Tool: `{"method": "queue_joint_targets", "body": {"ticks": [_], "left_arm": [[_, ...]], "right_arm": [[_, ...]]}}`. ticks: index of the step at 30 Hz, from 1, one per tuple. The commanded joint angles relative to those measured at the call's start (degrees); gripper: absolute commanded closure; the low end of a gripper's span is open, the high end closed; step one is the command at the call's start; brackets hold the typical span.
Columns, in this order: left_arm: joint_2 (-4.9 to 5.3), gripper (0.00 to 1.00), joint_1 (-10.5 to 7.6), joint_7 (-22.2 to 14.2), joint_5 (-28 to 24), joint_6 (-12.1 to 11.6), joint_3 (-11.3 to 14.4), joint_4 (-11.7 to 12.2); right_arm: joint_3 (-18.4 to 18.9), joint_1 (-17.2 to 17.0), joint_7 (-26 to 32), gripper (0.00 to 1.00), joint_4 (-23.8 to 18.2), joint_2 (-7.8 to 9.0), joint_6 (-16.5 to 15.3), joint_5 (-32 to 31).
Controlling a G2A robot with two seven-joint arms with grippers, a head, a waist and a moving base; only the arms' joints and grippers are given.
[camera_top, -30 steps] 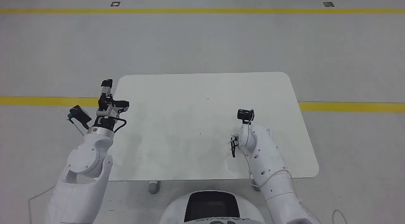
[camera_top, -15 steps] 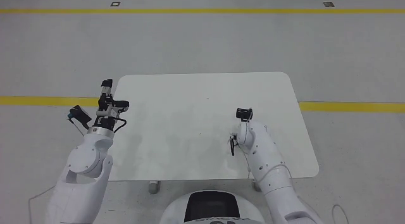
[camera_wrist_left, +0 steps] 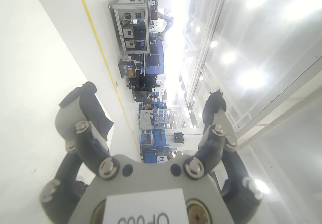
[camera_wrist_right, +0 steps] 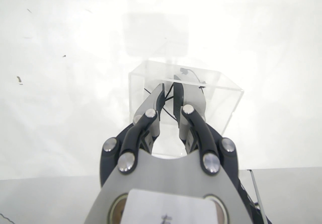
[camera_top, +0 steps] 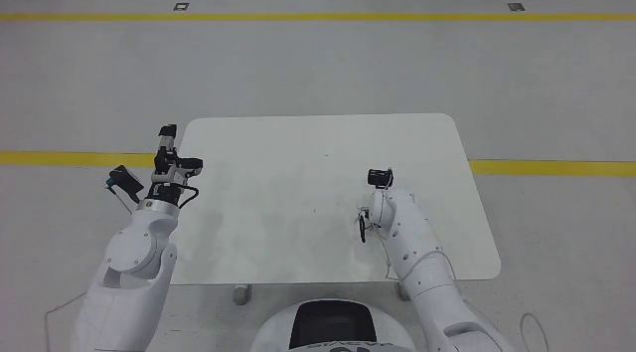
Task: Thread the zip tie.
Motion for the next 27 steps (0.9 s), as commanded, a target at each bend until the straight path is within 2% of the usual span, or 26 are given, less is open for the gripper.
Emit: {"method": "queue_joint_targets", "body": {"ticks": [1,6,11,21,27], "left_arm": [[0.0,0.0,0.0,0.0,0.0,0.0,0.0,0.0],[0.0,0.0,0.0,0.0,0.0,0.0,0.0,0.0],[0.0,0.0,0.0,0.0,0.0,0.0,0.0,0.0],[0.0,0.0,0.0,0.0,0.0,0.0,0.0,0.0],[0.0,0.0,0.0,0.0,0.0,0.0,0.0,0.0]], "right_arm": [[0.07,0.09,-0.11,1.0,0.17,-0.03,0.0,0.0],[0.17,-0.58,-0.23,1.0,-1.15,-0.05,0.0,0.0],[0.16,-2.81,0.13,1.0,-5.36,0.08,0.0,0.0],[0.48,-11.04,2.28,1.0,-20.26,0.9,0.0,0.0],[2.55,-18.99,1.56,1.0,-33.95,0.6,0.0,0.0]]}}
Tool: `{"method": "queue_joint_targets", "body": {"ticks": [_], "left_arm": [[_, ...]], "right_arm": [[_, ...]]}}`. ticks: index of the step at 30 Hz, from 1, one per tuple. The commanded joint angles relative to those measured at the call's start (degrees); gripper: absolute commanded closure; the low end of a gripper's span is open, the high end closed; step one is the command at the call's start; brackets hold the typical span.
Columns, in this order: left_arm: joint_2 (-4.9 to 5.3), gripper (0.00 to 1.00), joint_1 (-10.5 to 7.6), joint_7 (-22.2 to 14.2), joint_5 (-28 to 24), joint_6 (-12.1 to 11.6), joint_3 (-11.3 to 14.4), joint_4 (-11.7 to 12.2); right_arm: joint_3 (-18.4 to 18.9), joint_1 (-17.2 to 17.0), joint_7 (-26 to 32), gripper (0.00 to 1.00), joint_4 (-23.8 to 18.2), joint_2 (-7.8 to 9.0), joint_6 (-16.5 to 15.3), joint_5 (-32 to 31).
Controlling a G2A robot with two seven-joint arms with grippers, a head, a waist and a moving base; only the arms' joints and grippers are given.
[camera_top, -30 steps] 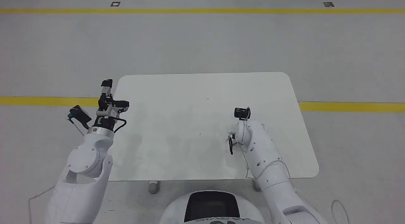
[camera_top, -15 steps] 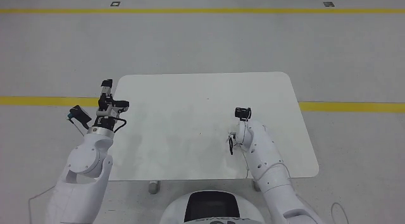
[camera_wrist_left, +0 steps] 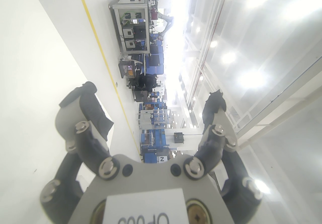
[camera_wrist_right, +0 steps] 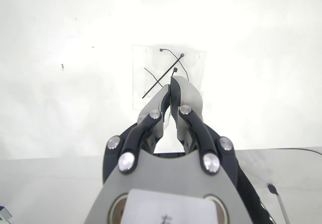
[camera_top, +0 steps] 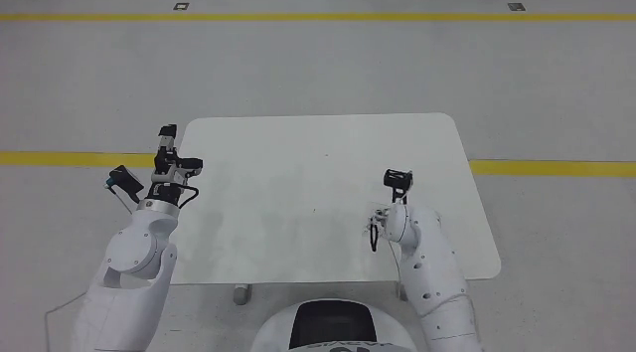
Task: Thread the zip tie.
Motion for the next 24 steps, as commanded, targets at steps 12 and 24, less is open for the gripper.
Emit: {"method": "queue_joint_targets", "body": {"ticks": [12,24], "left_arm": [[0.0,0.0,0.0,0.0,0.0,0.0,0.0,0.0],[0.0,0.0,0.0,0.0,0.0,0.0,0.0,0.0]], "right_arm": [[-0.35,-10.41,-4.66,1.0,-17.41,-1.21,-5.31,10.8],[4.74,-12.21,-12.62,1.0,-16.41,-0.41,-17.53,28.55]]}}
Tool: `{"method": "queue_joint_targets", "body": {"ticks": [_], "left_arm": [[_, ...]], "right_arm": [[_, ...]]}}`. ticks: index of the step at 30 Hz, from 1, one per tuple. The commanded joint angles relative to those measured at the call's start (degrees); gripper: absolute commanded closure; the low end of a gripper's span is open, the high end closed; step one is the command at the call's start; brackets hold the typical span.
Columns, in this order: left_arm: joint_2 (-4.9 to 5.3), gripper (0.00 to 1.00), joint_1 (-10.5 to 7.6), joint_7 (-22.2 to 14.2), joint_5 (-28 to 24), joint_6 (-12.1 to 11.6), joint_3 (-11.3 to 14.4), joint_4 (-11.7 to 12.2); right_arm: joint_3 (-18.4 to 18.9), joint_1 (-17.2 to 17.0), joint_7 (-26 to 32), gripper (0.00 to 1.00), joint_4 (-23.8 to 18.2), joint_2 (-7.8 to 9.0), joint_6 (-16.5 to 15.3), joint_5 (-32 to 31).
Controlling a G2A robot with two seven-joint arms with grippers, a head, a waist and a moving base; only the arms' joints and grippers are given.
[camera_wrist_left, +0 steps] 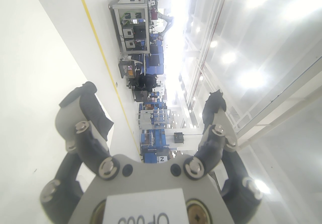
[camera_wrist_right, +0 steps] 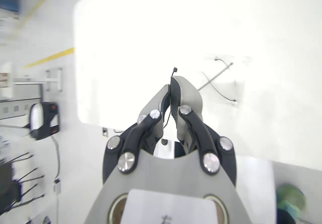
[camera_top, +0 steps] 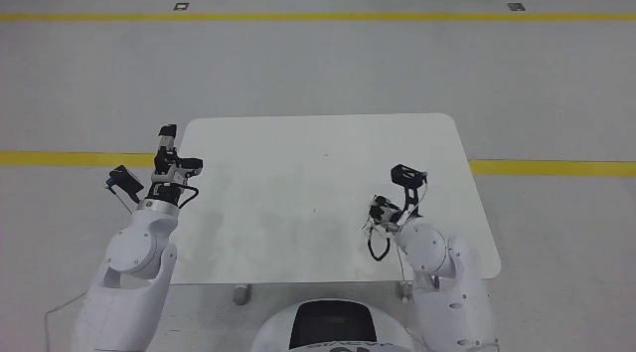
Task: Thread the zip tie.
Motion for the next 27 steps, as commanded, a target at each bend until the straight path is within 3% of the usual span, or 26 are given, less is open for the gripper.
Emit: {"method": "queue_joint_targets", "body": {"ticks": [1,5,12,22,27], "left_arm": [[0.0,0.0,0.0,0.0,0.0,0.0,0.0,0.0],[0.0,0.0,0.0,0.0,0.0,0.0,0.0,0.0],[0.0,0.0,0.0,0.0,0.0,0.0,0.0,0.0],[0.0,0.0,0.0,0.0,0.0,0.0,0.0,0.0],[0.0,0.0,0.0,0.0,0.0,0.0,0.0,0.0]], "right_arm": [[1.58,0.09,0.08,1.0,1.46,0.36,-4.62,5.6],[5.68,2.43,3.68,1.0,6.23,1.45,-13.79,16.86],[10.18,6.61,13.04,1.0,13.75,3.43,-23.79,33.45],[10.69,12.01,28.13,1.0,20.39,7.1,-23.95,51.91],[7.72,13.83,29.09,1.0,23.58,9.21,-23.95,56.47]]}}
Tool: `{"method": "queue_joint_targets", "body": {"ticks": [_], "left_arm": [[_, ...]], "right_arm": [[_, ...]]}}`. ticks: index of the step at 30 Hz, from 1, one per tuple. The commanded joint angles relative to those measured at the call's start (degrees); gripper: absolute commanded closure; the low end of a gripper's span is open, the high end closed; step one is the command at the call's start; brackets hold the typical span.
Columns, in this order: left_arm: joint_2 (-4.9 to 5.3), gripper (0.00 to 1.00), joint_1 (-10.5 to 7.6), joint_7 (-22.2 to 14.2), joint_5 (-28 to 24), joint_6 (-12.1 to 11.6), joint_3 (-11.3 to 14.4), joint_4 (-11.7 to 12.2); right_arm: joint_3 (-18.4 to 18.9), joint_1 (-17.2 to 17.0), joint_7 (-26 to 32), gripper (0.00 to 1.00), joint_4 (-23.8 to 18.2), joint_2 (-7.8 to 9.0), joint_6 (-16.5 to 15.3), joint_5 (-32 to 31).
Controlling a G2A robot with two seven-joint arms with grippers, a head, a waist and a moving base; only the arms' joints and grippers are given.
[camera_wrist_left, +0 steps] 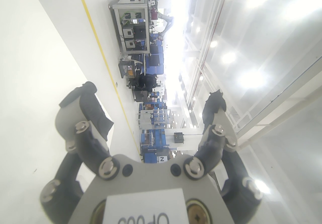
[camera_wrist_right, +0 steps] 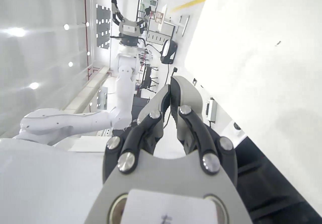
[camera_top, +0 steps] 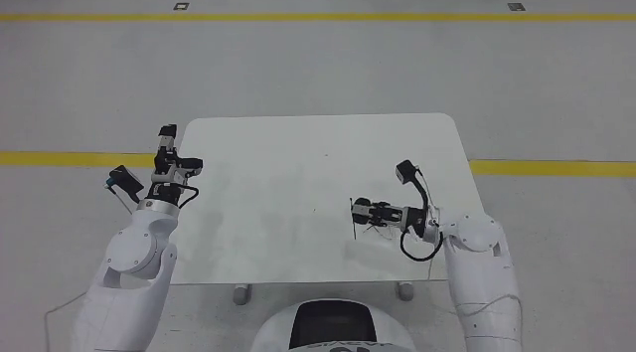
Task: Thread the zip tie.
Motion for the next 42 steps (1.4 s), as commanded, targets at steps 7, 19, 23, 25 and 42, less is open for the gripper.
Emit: {"method": "queue_joint_targets", "body": {"ticks": [7,19,23,25,42], "left_arm": [[0.0,0.0,0.0,0.0,0.0,0.0,0.0,0.0],[0.0,0.0,0.0,0.0,0.0,0.0,0.0,0.0],[0.0,0.0,0.0,0.0,0.0,0.0,0.0,0.0],[0.0,0.0,0.0,0.0,0.0,0.0,0.0,0.0],[0.0,0.0,0.0,0.0,0.0,0.0,0.0,0.0]], "right_arm": [[-7.29,2.08,-0.08,1.0,2.68,5.06,0.0,6.78],[-19.85,6.01,-0.08,1.0,4.65,13.21,0.0,18.43],[-24.28,7.64,-0.08,1.0,4.83,15.52,0.0,21.57],[-26.48,8.51,-0.08,1.0,4.93,16.46,0.0,22.63],[-24.41,4.87,-11.39,1.0,-3.37,16.78,0.0,22.23]]}}
